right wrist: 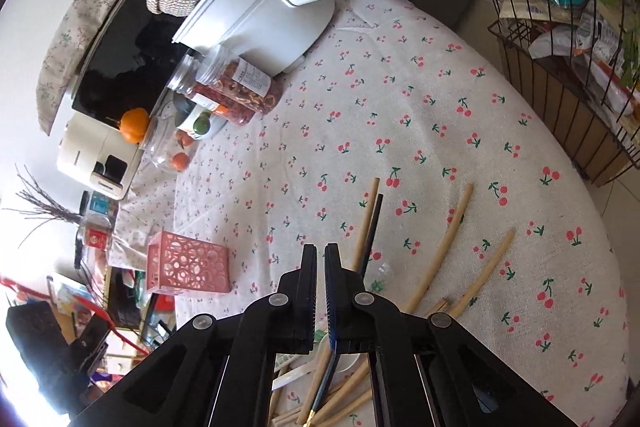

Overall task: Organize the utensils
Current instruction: 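Lift the red spoon with the left gripper while the right gripper grasps a wooden chopstick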

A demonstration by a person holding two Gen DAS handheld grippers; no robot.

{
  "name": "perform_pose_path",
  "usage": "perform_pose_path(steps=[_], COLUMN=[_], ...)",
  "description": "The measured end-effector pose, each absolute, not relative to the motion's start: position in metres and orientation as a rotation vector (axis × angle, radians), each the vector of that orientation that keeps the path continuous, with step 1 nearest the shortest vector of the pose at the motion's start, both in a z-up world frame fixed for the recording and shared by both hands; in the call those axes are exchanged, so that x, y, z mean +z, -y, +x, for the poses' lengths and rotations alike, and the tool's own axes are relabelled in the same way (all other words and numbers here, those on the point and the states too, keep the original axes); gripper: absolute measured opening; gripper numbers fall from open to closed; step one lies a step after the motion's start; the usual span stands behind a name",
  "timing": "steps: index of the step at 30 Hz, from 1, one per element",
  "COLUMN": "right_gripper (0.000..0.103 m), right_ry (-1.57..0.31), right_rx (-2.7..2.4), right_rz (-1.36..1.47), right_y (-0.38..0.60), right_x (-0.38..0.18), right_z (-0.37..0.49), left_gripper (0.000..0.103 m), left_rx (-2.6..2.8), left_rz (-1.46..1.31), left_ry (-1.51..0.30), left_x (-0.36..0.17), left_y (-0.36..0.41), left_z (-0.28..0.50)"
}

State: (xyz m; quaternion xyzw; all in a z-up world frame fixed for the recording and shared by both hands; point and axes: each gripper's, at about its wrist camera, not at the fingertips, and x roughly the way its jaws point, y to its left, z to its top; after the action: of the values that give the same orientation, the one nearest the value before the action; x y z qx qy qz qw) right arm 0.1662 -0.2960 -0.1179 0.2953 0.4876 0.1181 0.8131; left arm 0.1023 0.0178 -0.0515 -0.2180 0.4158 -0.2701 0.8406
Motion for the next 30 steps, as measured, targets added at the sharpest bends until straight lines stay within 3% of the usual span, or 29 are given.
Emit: perform_pose_path(steps=[4,6,7,20,24,25,26,30], right_gripper=[0.009,0.031,0.031,0.030,0.030,0.026,0.014,0.005], right_ry=[-1.039,-1.100,-1.125,-1.219,-1.219,-1.218,-1.209,-1.183], right_rx=[0.212,0.156,0.104,-0.110,-0.145,-0.153,-0.143,-0.088], right_rz=[0.563,0.563,0.550,0.383,0.162,0.108,0.104,0.209], right_y=[0.295,0.299,0.303,0.319,0.286,0.278,0.274,0.276], right_x=[-0.114,-0.127,-0.133,-0.170,-0.170,-0.171,-0.171,-0.170], right_z=[0.162,0.167,0.169,0.194,0.202,0.202,0.203,0.202], left_gripper=[0.003,0.003,0.003,0.003,0.003,0.003,0.003,0.003], left_rx=[-0.564,-0.534,-0.504,-0.430,-0.436,-0.439,-0.442,-0.460], left_rz=[-0.477,-0.456,-0.428,-0.354,-0.354,-0.358,-0.363,-0.407], left_ry=[-0.888,-0.910,-0.927,-1.046,-1.027,-1.022,-1.017,-0.981], left_x=[-0.053,-0.058,-0.061,-0.088,-0.087,-0.086,-0.086,-0.080], left_y=[-0.020,-0.018,-0.016,-0.005,-0.006,-0.007,-0.008,-0.016], left_z=[0.103,0.102,0.102,0.102,0.100,0.100,0.100,0.100])
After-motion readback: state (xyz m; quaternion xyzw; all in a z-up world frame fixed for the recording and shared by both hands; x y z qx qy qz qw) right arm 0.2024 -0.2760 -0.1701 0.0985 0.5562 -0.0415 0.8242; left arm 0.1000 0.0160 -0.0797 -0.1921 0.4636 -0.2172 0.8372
